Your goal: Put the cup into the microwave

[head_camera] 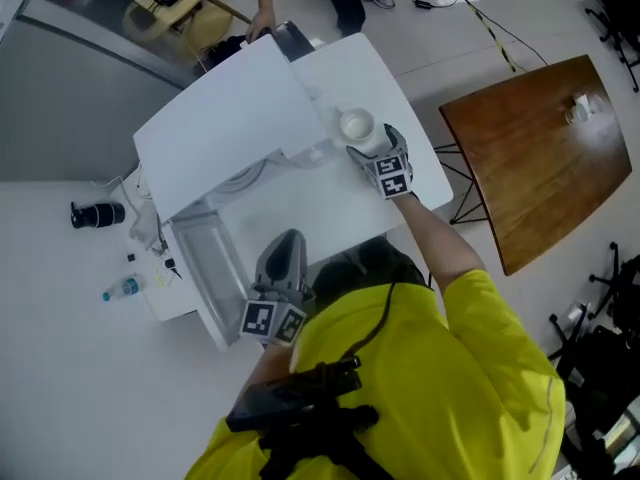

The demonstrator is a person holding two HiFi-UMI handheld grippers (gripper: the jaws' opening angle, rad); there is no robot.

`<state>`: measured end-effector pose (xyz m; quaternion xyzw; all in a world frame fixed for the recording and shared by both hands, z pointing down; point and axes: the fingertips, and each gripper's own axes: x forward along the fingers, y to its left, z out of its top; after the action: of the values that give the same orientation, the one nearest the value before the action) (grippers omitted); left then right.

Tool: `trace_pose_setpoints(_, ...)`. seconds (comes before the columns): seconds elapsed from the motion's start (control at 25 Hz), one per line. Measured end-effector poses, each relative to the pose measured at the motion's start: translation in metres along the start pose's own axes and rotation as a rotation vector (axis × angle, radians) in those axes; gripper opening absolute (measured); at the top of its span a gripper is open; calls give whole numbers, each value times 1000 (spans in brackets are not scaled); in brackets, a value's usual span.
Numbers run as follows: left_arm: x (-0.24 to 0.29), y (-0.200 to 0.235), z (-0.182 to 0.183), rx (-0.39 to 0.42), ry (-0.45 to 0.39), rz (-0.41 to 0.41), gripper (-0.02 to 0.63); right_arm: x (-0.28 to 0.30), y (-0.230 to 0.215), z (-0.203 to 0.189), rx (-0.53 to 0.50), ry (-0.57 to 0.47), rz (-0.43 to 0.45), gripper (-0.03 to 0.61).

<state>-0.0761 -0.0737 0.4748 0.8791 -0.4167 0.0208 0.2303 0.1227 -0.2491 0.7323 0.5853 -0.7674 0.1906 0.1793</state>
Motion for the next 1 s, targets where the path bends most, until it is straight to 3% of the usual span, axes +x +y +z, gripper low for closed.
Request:
trace_pose_setpoints(0.2, 17, 9, 0, -19, -13, 65, 18, 47, 3, 6, -17, -19, 59, 502)
trace_pose_setpoints(0.48, 3, 30, 4, -9, -6, 166, 18, 50, 2, 12, -46, -19, 73, 469)
trace_pose_setpoints(0.72, -11, 59, 6, -36, -48, 223, 18, -44, 9, -2, -74, 18, 92, 468)
trace_pose_setpoints(0.84, -26, 73, 15, -54, -81, 251, 18, -116, 43, -31, -106, 129, 202, 468)
trace_pose_setpoints(1.0, -58, 91, 29, -79, -130, 303, 18, -171, 129, -40, -127, 227, 409, 468)
